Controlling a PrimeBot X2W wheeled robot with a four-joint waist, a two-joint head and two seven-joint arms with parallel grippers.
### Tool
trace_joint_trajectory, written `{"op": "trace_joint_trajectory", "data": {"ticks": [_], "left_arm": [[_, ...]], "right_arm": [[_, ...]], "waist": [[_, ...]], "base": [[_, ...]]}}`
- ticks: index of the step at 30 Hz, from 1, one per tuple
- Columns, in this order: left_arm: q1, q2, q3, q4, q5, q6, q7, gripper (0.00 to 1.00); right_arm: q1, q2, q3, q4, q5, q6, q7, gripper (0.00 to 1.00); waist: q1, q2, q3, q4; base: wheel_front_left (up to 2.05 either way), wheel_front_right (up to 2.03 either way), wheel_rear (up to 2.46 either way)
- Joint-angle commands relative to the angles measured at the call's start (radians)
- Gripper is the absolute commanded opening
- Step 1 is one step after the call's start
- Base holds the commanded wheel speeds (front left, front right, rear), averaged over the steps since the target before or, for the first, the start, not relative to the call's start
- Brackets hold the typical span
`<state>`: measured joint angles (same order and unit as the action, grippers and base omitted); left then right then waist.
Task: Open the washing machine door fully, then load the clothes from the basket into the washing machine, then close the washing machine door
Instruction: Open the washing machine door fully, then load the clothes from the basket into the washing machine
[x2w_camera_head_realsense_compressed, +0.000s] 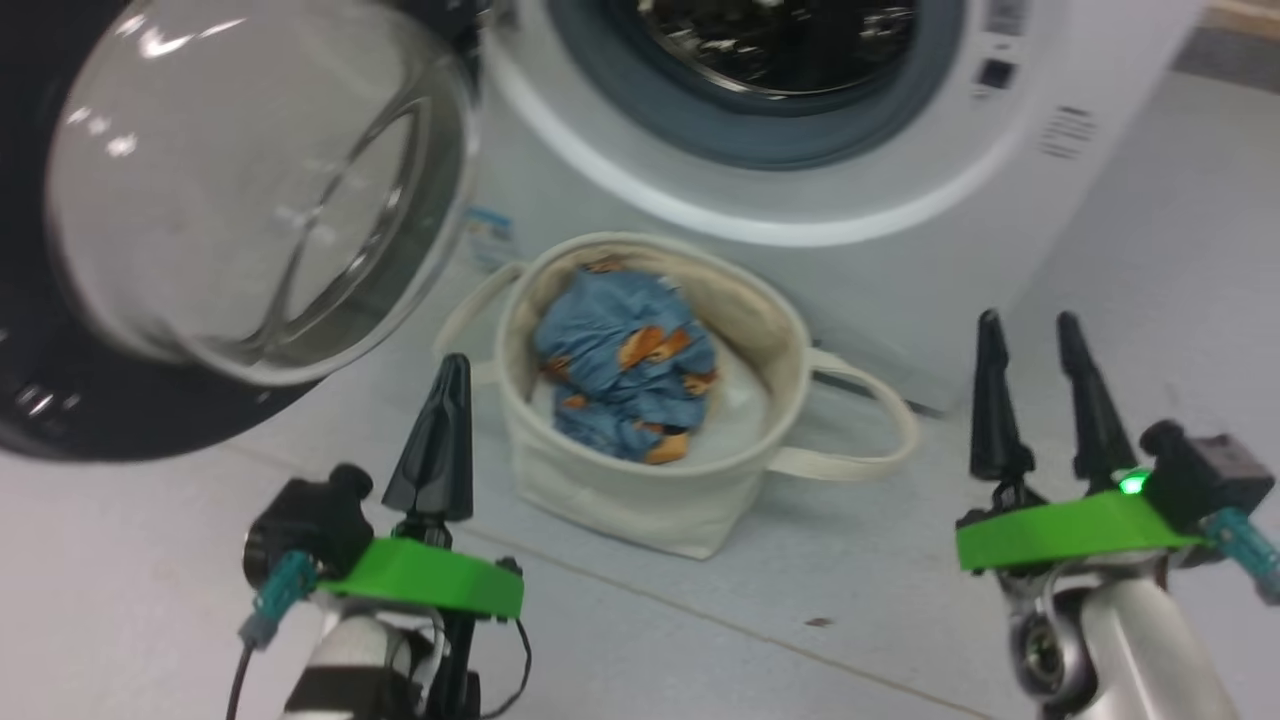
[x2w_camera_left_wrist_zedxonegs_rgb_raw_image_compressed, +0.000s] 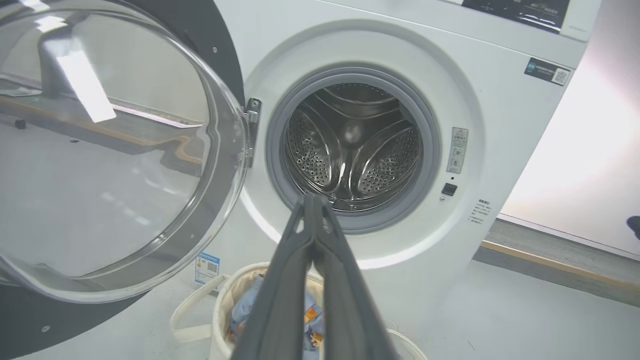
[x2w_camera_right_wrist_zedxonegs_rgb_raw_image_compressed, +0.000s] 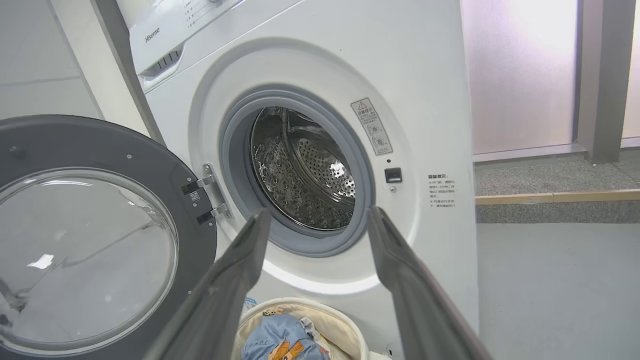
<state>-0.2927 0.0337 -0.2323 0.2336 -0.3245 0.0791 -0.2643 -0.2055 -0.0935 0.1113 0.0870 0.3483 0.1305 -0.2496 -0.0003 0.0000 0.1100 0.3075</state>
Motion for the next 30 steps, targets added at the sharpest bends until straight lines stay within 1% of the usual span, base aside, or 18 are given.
{"op": "trace_joint_trajectory", "data": {"ticks": [1,4,7,9,10,11,12,18,20,22,24,30], "left_arm": [[0.004,0.017,0.026,-0.047,0.015,0.001,0.003,0.00],[0.041,0.017,0.020,-0.073,0.042,0.000,0.003,0.00],[0.062,0.017,0.022,-0.089,0.061,0.008,0.003,0.00],[0.068,0.017,0.024,-0.094,0.047,0.013,0.003,0.00],[0.068,0.017,0.025,-0.095,0.047,0.017,0.003,0.09],[0.069,0.017,0.024,-0.092,0.050,0.021,0.003,0.58],[0.068,0.017,0.023,-0.087,0.054,0.025,0.003,1.00],[0.062,0.017,0.044,-0.086,0.035,0.036,0.003,1.00],[0.058,0.017,0.058,-0.086,0.062,0.061,0.003,1.00],[0.055,0.017,0.058,-0.091,0.066,0.072,0.003,1.00],[0.055,0.017,0.053,-0.094,0.064,0.074,0.003,1.00],[0.054,0.017,0.037,-0.095,0.042,0.059,0.003,1.00]], "right_arm": [[-0.005,0.015,0.029,-0.044,0.012,0.000,-0.012,1.00],[0.013,0.016,0.031,-0.059,0.012,0.000,-0.012,1.00],[0.026,0.021,0.002,-0.064,-0.002,0.000,-0.012,1.00],[0.030,0.028,-0.019,-0.067,0.000,0.000,-0.012,1.00],[0.032,0.030,-0.025,-0.064,-0.006,0.000,-0.012,1.00],[0.033,0.031,-0.029,-0.060,-0.012,0.000,-0.012,1.00],[0.033,0.033,-0.032,-0.055,-0.021,0.000,-0.012,1.00],[0.013,0.039,-0.052,-0.050,-0.038,0.000,-0.012,1.00],[0.007,0.040,-0.055,-0.049,-0.044,0.000,-0.012,1.00],[0.003,0.041,-0.055,-0.044,-0.048,0.000,-0.012,1.00],[0.001,0.042,-0.053,-0.036,-0.054,0.000,-0.012,1.00],[-0.004,0.043,-0.040,-0.022,-0.058,0.000,-0.012,1.00]], "waist": [[0.0003,0.0000,-0.044,-0.098],[0.0003,0.0000,-0.038,-0.151],[0.0003,0.0000,-0.022,-0.194],[0.0003,0.0000,-0.006,-0.218],[0.0003,0.0000,0.002,-0.228],[0.0003,0.0000,0.010,-0.236],[0.0003,0.0000,0.016,-0.245],[0.0003,0.0000,0.048,-0.276],[0.0003,0.0000,0.056,-0.279],[0.0003,0.0000,0.061,-0.281],[0.0003,0.0000,0.063,-0.279],[0.0003,0.0000,0.059,-0.269]], "base": [[0.00,0.00,0.00],[0.00,0.00,0.00],[0.00,0.00,0.00],[0.00,0.00,0.00],[0.00,0.00,0.00],[0.00,0.00,0.00],[0.00,0.00,0.00],[0.00,0.00,0.00],[0.00,0.00,0.00],[0.00,0.00,0.00],[0.00,0.00,0.00],[0.00,0.00,0.00]]}}
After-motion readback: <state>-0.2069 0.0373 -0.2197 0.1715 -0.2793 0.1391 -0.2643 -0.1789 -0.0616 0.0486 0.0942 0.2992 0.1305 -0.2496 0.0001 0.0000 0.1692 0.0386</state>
